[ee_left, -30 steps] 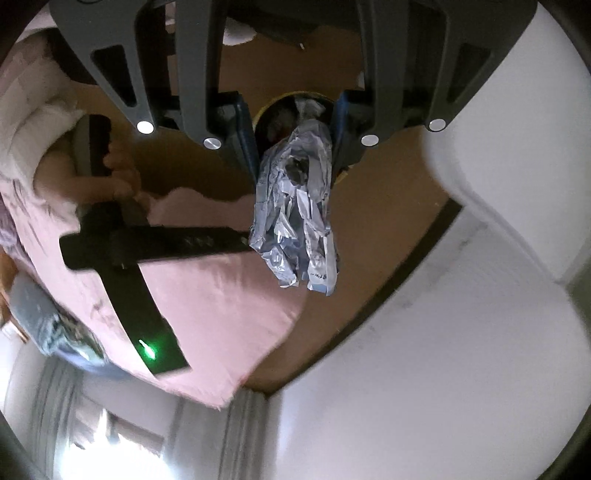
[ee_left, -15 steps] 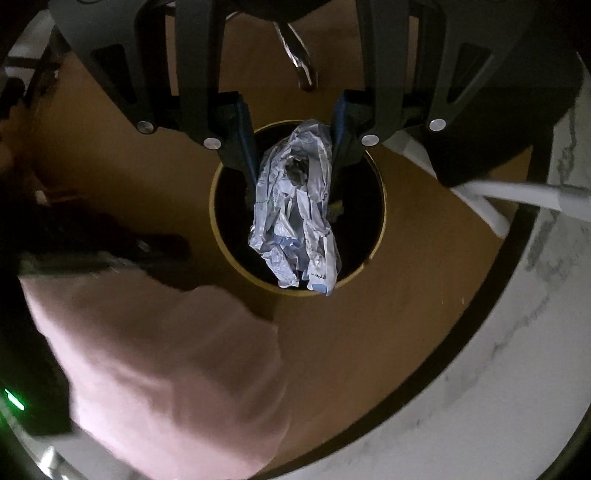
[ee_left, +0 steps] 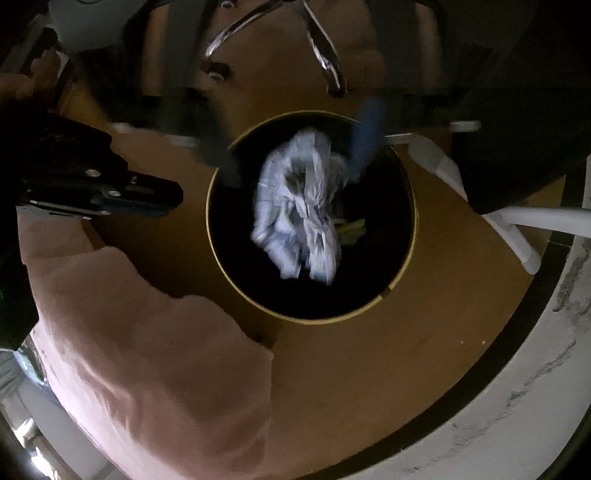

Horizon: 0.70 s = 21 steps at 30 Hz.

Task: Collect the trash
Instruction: 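Carry the wrapper and yellow stick over the black bin and open both grippers, then swing both grippers back toward the table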

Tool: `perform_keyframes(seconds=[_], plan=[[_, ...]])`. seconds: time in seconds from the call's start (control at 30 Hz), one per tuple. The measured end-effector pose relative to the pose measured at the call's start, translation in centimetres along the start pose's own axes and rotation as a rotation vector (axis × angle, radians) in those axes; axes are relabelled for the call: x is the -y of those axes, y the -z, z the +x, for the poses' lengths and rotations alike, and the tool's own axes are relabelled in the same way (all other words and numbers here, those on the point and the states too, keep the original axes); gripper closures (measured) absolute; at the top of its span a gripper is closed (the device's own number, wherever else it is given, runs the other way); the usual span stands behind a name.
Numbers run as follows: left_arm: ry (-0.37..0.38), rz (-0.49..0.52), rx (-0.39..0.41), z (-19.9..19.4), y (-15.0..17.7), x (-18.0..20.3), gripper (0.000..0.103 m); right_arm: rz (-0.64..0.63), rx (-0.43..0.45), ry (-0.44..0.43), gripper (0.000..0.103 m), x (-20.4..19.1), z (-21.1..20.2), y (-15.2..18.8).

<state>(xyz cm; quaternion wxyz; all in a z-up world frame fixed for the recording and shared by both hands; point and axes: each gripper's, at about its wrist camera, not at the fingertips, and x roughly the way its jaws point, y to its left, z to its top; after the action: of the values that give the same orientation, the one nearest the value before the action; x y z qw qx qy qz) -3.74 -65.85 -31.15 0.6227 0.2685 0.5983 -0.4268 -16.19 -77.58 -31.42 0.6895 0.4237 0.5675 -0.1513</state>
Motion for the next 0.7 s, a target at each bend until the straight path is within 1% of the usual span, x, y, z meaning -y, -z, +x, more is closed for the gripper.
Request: perform_keyframes(seconds=[0.03,0.07,0.1,0.13,0.2,0.23,0.27,0.3,0.33,0.37,0.4,0.43,0.47,0.5,0.53,0.57,0.6,0.63,0.67,0.7], plan=[[-0.010,-0.006,0.023,-0.3,0.1,0.0,0.015,0.011,0.022,0.025,0.044,0.4,-0.6,-0.3],[0.000,-0.010,0.041,-0.8,0.0,0.0,0.011,0.024,0.056,0.030,0.023,0.9,-1.5,-0.5],[0.013,-0.009,0.050,-1.1,0.0,0.2,0.010,0.042,0.094,0.031,0.017,1.5,-2.7,-0.7],[0.017,-0.005,0.056,-1.4,-0.1,0.4,0.010,0.056,0.115,0.046,0.017,1.8,-3.6,-0.9],[0.041,0.026,0.074,-2.4,0.1,1.4,0.010,0.078,0.165,0.156,0.015,2.6,-6.0,-1.4],[0.057,0.053,0.088,-3.3,0.1,2.3,0.010,0.083,0.190,0.232,0.013,2.8,-7.2,-1.6],[0.067,0.072,0.101,-4.1,0.0,2.9,0.010,0.084,0.225,0.329,0.012,2.9,-8.9,-1.7],[0.079,0.098,0.129,-5.4,0.0,3.8,0.010,0.088,0.261,0.431,0.010,2.8,-10.7,-1.9],[0.094,0.122,0.157,-6.8,0.0,4.6,0.010,0.092,0.294,0.517,0.010,2.7,-12.4,-2.0],[0.112,0.149,0.197,-8.8,-0.1,5.6,0.010,0.098,0.343,0.607,0.010,2.3,-14.5,-1.9],[0.126,0.173,0.241,-11.2,-0.1,6.7,0.010,0.105,0.404,0.678,0.010,1.7,-16.7,-1.7],[0.139,0.196,0.284,-13.3,0.0,7.4,0.010,0.107,0.486,0.716,0.010,0.7,-19.5,-1.3],[0.159,0.229,0.356,-17.1,0.4,8.4,0.010,0.106,0.563,0.714,0.008,-0.6,-21.9,-0.7],[0.170,0.244,0.394,-19.2,0.7,8.7,0.010,0.096,0.631,0.695,0.007,-1.4,-23.8,-0.1],[0.184,0.258,0.454,-22.8,1.2,9.0,0.008,0.071,0.737,0.667,0.007,-3.2,-26.4,0.9],[0.191,0.263,0.506,-25.9,1.8,8.9,0.007,0.051,0.805,0.657,0.007,-4.4,-27.9,1.6],[0.191,0.261,0.553,-28.3,2.4,8.6,0.007,0.018,0.892,0.643,0.007,-6.4,-29.6,2.6],[0.181,0.254,0.619,-31.4,3.3,7.8,0.007,-0.009,0.945,0.625,0.007,-7.9,-30.7,3.2],[0.173,0.243,0.660,-33.3,4.0,7.1,0.007,-0.041,0.993,0.594,0.007,-9.8,-31.7,3.9],[0.155,0.221,0.710,-35.7,4.9,5.9,0.007,-0.075,1.021,0.561,0.007,-11.7,-32.3,4.2]])
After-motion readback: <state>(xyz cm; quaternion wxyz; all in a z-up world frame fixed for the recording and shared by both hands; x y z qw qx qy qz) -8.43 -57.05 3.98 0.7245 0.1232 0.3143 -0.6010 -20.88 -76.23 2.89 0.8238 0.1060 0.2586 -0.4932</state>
